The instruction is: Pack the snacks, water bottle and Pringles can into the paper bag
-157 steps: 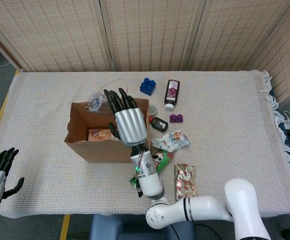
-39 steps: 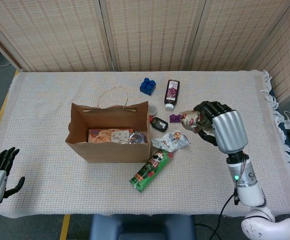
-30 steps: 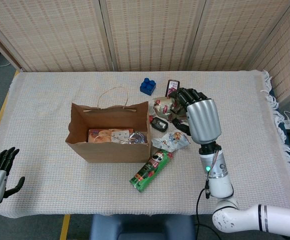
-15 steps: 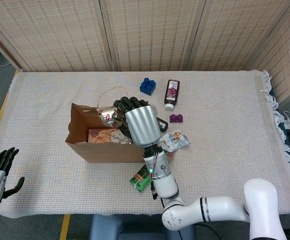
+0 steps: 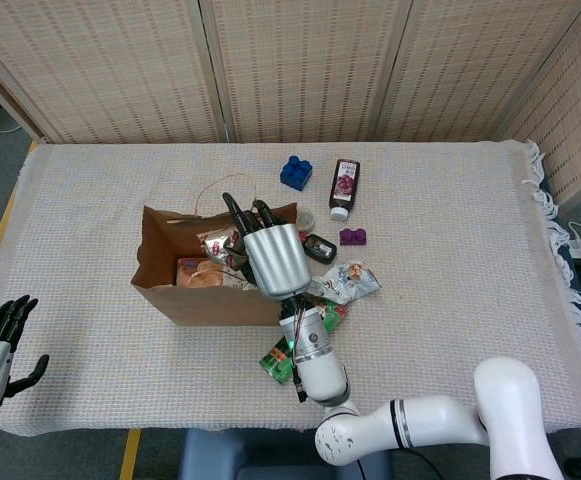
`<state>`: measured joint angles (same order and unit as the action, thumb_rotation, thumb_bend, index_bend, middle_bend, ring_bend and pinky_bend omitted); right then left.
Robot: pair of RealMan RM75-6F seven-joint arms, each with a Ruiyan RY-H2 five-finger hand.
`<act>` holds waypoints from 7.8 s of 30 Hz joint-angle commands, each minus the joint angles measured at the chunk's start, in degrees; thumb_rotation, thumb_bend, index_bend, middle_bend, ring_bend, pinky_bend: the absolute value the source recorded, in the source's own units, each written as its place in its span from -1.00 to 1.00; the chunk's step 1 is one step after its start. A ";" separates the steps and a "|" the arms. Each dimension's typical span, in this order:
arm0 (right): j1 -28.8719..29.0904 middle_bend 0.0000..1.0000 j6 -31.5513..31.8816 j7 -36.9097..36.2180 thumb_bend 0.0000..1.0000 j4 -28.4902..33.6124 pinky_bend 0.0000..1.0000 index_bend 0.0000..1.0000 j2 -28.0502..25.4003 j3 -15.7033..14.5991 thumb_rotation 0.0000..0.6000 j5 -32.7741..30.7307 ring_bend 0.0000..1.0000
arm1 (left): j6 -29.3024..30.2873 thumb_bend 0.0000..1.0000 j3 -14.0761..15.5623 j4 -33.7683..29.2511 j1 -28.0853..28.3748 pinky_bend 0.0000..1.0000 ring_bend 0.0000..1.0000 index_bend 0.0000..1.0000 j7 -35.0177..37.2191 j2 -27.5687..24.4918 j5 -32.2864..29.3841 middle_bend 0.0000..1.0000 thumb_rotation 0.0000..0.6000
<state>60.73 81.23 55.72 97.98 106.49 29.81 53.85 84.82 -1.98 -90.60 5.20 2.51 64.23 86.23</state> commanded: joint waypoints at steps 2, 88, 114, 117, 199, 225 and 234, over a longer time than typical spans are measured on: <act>-0.66 -0.79 0.62 -0.38 -0.75 1.67 -0.52 -1.00 -1.54 0.09 1.00 0.19 -0.96 | -0.01 -0.26 0.00 -0.04 0.01 -1.00 -1.00 -1.00 -0.18 0.00 -0.02 -1.00 1.00; -16.04 0.26 -18.25 -16.45 -0.27 -14.73 0.58 0.50 -12.87 -20.85 1.00 -4.19 0.31 | 0.32 -0.26 0.19 0.33 -0.16 -1.00 -1.00 -1.00 0.45 0.04 0.29 -1.00 1.00; -18.25 0.26 4.82 -27.69 -0.27 7.87 0.56 0.46 -27.42 -0.55 1.00 6.58 0.30 | 0.24 -0.26 -0.19 -0.33 -0.05 -1.00 -1.00 -1.00 -1.79 0.40 -0.30 -1.00 1.00; -17.58 0.26 4.77 -26.69 -0.27 7.68 0.56 0.46 -27.05 -0.21 1.00 6.34 0.29 | 0.27 -0.26 -0.21 -0.33 -0.05 -1.00 -1.00 -1.00 -1.81 0.42 -0.30 -1.00 1.00; -22.99 -0.72 -27.17 -30.92 -0.82 17.75 -0.57 -1.00 -52.46 -27.33 1.00 25.11 -0.90 | 0.41 -0.26 -0.50 -0.76 -0.17 -1.00 -1.00 -1.00 -3.43 0.77 -0.94 -1.00 1.00; -16.69 -1.00 -35.89 -15.54 -0.88 11.73 -0.84 -1.00 -30.77 -29.77 1.00 13.19 -1.00 | 0.30 -0.26 -0.23 -0.15 -0.16 -1.00 -1.00 -1.00 -0.94 0.41 -0.23 -1.00 1.00; -14.02 -1.00 -34.75 -13.10 -0.87 8.42 -0.84 -1.00 -24.96 -28.94 1.00 8.12 -1.00 | 0.34 -0.26 -0.16 -0.02 -0.14 -1.00 -1.00 -1.00 -0.45 0.34 -0.01 -1.00 1.00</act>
<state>46.31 46.22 42.28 106.82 81.04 0.64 62.45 85.16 -2.15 -90.63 5.06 2.07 64.58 86.22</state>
